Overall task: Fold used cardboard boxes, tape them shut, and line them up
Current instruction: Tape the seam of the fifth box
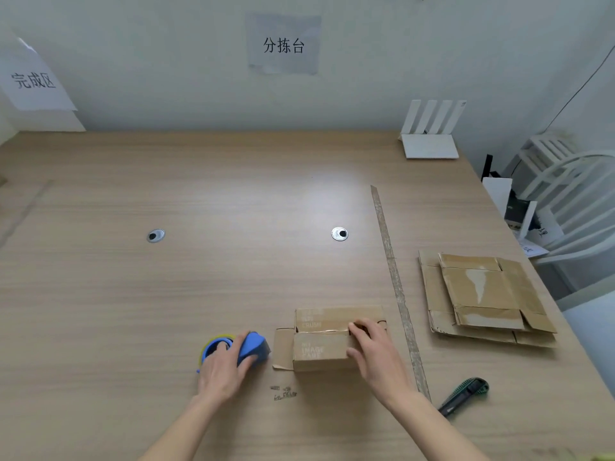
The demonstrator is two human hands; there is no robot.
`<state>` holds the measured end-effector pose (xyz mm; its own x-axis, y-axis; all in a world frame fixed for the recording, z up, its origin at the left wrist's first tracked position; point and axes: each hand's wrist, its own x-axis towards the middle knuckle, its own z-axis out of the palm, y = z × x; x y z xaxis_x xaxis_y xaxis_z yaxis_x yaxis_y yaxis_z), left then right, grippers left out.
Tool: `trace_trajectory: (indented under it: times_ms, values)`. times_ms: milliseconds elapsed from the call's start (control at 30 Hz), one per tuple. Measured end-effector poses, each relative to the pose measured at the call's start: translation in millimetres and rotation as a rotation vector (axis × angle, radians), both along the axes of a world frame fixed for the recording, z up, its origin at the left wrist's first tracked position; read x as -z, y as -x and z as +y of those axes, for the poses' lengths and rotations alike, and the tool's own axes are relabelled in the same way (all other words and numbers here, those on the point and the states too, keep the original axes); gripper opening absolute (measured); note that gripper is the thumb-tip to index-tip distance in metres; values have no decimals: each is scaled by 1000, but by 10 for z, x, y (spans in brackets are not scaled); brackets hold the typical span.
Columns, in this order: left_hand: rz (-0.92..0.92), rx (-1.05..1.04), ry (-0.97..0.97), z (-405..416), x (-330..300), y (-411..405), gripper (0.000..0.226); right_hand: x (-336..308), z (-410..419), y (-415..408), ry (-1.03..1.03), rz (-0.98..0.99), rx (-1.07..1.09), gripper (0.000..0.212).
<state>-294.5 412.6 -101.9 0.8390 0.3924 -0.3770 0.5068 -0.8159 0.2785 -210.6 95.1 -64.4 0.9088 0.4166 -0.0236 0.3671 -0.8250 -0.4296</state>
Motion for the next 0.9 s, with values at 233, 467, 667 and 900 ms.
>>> trace_trajectory:
  times_ms: [233,467,667,900]
  values:
    - [-328,77,356,-206,-978,-184,42,-310,2,-56,-50,121,-3,48]
    - [-288,396,417,-872,-1523,-587,46,-550,-102,-120,-399,556,105,38]
    - [-196,518,365,-1084,-1520,-613,49,-657,-140,-155,-689,811,211,33]
    - [-183,538,304,-1131,-1529,-659,48,-523,-139,-136,-781,707,265,23]
